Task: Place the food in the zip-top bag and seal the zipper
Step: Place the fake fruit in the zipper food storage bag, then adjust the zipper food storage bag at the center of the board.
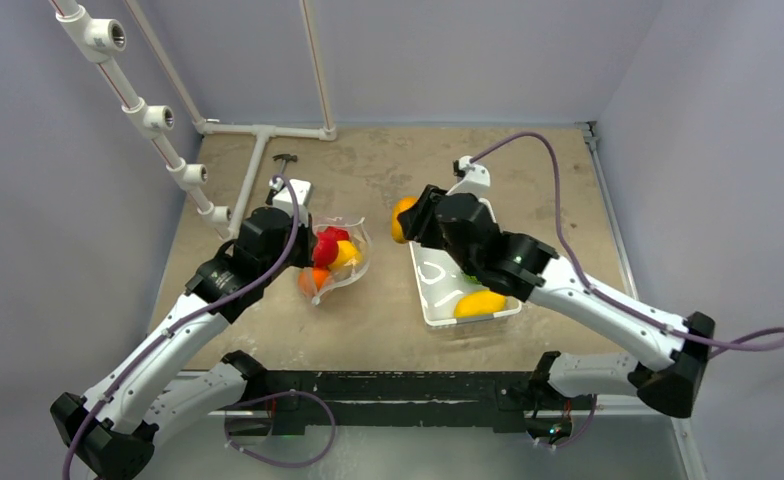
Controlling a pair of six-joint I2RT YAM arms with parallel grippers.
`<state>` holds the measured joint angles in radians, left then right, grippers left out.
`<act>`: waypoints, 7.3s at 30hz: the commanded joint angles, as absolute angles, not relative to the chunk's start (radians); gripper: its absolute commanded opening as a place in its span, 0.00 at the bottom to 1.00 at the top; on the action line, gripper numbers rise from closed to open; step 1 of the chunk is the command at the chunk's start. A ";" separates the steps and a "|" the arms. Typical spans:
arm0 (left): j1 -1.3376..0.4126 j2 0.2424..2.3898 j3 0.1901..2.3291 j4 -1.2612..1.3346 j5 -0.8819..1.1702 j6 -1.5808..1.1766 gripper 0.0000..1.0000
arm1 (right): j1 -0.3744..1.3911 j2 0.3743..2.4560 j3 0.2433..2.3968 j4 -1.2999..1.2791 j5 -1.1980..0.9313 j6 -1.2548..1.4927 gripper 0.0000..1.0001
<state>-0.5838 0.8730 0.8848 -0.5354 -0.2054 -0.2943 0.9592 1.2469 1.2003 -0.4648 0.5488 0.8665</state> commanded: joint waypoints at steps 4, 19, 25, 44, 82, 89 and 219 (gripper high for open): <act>-0.584 0.879 0.880 -0.496 -0.212 -0.291 0.00 | 0.962 1.149 1.172 -0.119 0.301 0.612 0.00; -0.584 0.887 0.877 -0.495 -0.215 -0.291 0.00 | 0.992 1.276 1.141 -0.048 0.068 0.509 0.00; -0.584 0.888 0.878 -0.495 -0.218 -0.291 0.00 | 0.999 1.347 1.133 -0.046 0.071 0.493 0.00; -0.583 0.889 0.877 -0.494 -0.199 -0.287 0.00 | 1.027 1.560 1.277 -0.056 0.221 0.499 0.00; -0.582 0.887 0.876 -0.489 -0.172 -0.289 0.00 | 1.046 1.648 1.296 0.111 0.421 0.548 0.77; -0.582 0.888 0.876 -0.488 -0.170 -0.290 0.00 | 1.048 1.548 1.262 0.086 0.376 0.583 0.77; -0.578 0.805 0.891 -0.528 -0.308 -0.362 0.00 | 0.882 1.392 0.965 0.191 0.046 0.634 0.00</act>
<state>-0.5827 0.8341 0.9138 -0.5991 -0.2764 -0.3916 0.8833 1.3838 0.9318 0.1448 0.0772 0.6594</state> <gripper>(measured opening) 0.003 0.005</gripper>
